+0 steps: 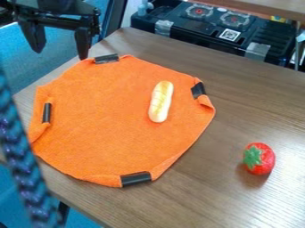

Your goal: Take the bread out of the package and onto the table.

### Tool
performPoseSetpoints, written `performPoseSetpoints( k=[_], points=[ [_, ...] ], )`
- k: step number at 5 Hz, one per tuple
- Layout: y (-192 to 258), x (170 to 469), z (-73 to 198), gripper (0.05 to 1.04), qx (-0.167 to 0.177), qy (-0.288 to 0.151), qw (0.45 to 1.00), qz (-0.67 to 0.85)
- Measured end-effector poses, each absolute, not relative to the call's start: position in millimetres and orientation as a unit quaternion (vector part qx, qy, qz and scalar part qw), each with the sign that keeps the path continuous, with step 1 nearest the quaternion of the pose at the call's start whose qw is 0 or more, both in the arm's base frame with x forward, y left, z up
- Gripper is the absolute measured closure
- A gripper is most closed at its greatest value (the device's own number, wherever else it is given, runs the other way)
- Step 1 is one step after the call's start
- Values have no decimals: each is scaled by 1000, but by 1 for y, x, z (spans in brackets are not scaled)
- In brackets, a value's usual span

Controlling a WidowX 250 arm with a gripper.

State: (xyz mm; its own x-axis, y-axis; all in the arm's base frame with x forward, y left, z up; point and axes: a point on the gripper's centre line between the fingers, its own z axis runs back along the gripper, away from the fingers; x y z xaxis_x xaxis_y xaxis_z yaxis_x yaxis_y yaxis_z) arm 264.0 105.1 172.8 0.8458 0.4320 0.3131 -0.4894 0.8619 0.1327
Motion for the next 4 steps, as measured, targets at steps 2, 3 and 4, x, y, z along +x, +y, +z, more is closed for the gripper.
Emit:
performPoseSetpoints(
  k=[2, 3, 4],
  points=[
    [98, 278, 142, 83, 97, -105, 962, 234],
    [85, 292, 134, 83, 65, -138, 963, 223],
    [65, 310, 123, 83, -6, -172, 965, 200]
  ],
)
